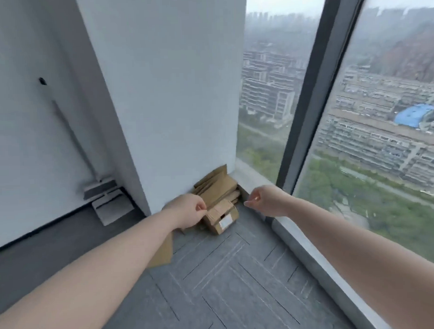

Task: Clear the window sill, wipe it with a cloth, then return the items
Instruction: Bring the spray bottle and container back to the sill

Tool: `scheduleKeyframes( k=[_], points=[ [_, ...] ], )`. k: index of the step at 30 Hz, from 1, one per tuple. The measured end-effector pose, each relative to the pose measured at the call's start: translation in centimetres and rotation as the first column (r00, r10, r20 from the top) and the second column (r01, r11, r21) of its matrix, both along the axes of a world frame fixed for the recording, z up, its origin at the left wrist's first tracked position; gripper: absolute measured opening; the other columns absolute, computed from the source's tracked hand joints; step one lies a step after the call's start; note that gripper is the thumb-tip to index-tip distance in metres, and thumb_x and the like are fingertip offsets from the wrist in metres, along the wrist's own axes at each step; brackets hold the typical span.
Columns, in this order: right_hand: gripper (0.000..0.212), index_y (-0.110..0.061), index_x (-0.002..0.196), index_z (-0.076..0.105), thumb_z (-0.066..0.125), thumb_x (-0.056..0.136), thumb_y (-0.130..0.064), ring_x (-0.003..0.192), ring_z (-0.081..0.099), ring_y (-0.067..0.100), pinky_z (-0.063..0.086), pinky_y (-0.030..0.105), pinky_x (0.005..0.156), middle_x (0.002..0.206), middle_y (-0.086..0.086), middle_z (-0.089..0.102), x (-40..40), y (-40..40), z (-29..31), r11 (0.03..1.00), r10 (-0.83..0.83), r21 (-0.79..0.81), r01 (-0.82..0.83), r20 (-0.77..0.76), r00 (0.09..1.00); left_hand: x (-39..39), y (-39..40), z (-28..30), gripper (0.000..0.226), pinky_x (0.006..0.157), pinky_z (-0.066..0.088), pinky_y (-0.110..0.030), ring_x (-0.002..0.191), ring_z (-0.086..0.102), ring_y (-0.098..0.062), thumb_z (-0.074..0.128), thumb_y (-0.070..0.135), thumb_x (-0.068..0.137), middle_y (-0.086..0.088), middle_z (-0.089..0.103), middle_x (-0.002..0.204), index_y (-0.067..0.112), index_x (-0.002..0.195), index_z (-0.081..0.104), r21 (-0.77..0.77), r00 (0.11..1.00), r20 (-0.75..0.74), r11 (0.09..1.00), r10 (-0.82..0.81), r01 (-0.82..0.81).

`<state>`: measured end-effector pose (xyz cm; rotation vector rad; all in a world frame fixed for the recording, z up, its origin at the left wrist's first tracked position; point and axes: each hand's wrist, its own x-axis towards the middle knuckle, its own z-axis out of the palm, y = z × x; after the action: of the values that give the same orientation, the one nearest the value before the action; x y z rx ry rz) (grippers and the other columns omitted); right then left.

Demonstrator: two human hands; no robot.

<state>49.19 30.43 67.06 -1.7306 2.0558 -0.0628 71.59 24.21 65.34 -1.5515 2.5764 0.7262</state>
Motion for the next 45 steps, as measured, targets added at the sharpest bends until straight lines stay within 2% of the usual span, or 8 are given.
scheduleKeyframes(
  k=[3, 13, 17, 22, 26, 33, 40, 45],
  points=[
    [0.041, -0.017, 0.121, 0.062, 0.051, 0.094, -0.045, 0.111, 0.058, 0.021, 0.049, 0.035, 0.095, 0.123, 0.001, 0.062, 9.1, -5.0, -0.1, 0.993, 0.117, -0.016, -0.117, -0.023, 0.993, 9.1, -2.2, -0.1, 0.028, 0.082, 0.045, -0.028, 0.108, 0.055, -0.014, 0.045, 0.034, 0.095, 0.008, 0.060, 0.120, 0.026, 0.114, 0.064, -0.014, 0.994, -0.033, 0.994, 0.107, -0.107],
    [0.035, -0.019, 0.118, 0.065, 0.047, 0.096, -0.040, 0.113, 0.056, 0.022, 0.045, 0.030, 0.091, 0.124, -0.001, 0.062, 44.4, -17.4, -2.7, 0.895, 0.445, 0.021, -0.445, -0.016, 0.895, 44.4, -5.8, -2.4, 0.027, 0.088, 0.047, -0.030, 0.110, 0.058, -0.019, 0.048, 0.034, 0.095, 0.005, 0.064, 0.118, 0.024, 0.114, 0.064, -0.024, 0.862, -0.081, 0.863, 0.501, -0.504],
    [0.032, -0.020, 0.116, 0.066, 0.049, 0.096, -0.038, 0.109, 0.059, 0.021, 0.047, 0.030, 0.091, 0.123, 0.001, 0.063, 56.5, -19.4, -3.5, 0.823, 0.566, 0.050, -0.566, 0.020, 0.824, 56.2, -4.9, -3.8, 0.015, 0.082, 0.045, -0.028, 0.096, 0.059, -0.022, 0.048, 0.029, 0.094, -0.002, 0.063, 0.098, 0.028, 0.095, 0.063, 0.013, 0.782, -0.066, 0.784, 0.620, -0.620],
    [0.034, -0.018, 0.121, 0.064, 0.049, 0.096, -0.036, 0.117, 0.057, 0.021, 0.046, 0.033, 0.098, 0.128, 0.002, 0.062, 71.4, -22.6, -4.6, 0.683, 0.728, 0.109, -0.723, -0.024, 0.685, 68.9, -2.7, -5.4, 0.028, 0.090, 0.047, -0.030, 0.111, 0.057, -0.020, 0.046, 0.032, 0.095, 0.004, 0.063, 0.119, 0.023, 0.114, 0.064, 0.031, 0.633, -0.084, 0.637, 0.769, -0.770],
    [0.035, -0.022, 0.121, 0.064, 0.049, 0.095, -0.039, 0.117, 0.056, 0.021, 0.046, 0.035, 0.098, 0.128, 0.001, 0.062, 84.5, -25.3, -6.1, 0.533, 0.845, 0.103, -0.840, -0.037, 0.533, 79.3, -1.6, -7.0, 0.027, 0.079, 0.049, -0.037, 0.096, 0.062, -0.030, 0.043, 0.030, 0.093, -0.006, 0.065, 0.091, 0.018, 0.083, 0.065, 0.040, 0.525, -0.036, 0.526, 0.850, -0.850],
    [0.038, -0.018, 0.125, 0.061, 0.044, 0.098, -0.040, 0.122, 0.052, 0.023, 0.045, 0.033, 0.098, 0.131, 0.002, 0.058, 107.5, -29.7, -8.2, 0.240, 0.971, 0.082, -0.967, -0.021, 0.239, 97.5, -3.4, -6.8, 0.029, 0.070, 0.039, -0.031, 0.092, 0.058, -0.029, 0.039, 0.029, 0.096, -0.015, 0.065, 0.103, 0.014, 0.092, 0.064, -0.013, 0.312, 0.047, 0.313, 0.949, -0.950],
    [0.042, -0.008, 0.118, 0.064, 0.039, 0.100, -0.036, 0.109, 0.060, 0.028, 0.048, 0.035, 0.087, 0.118, 0.012, 0.065, 126.0, -31.3, -8.4, 0.033, 0.999, 0.181, -0.983, -0.047, 0.024, 112.0, -3.4, -6.0, 0.029, 0.091, 0.048, -0.036, 0.110, 0.058, -0.023, 0.044, 0.033, 0.096, -0.001, 0.064, 0.119, 0.021, 0.116, 0.061, -0.029, 0.081, 0.014, 0.081, 0.997, -0.996],
    [0.043, -0.010, 0.118, 0.064, 0.038, 0.100, -0.039, 0.117, 0.055, 0.027, 0.044, 0.037, 0.095, 0.121, 0.009, 0.063, 137.4, -31.2, -8.3, 0.014, 0.996, 0.174, -0.985, -0.092, -0.002, 121.2, -1.8, -6.4, 0.031, 0.095, 0.048, -0.039, 0.111, 0.059, -0.023, 0.044, 0.031, 0.097, -0.004, 0.065, 0.120, 0.013, 0.116, 0.062, -0.029, -0.016, -0.012, -0.017, 1.000, -0.999]
  ],
)
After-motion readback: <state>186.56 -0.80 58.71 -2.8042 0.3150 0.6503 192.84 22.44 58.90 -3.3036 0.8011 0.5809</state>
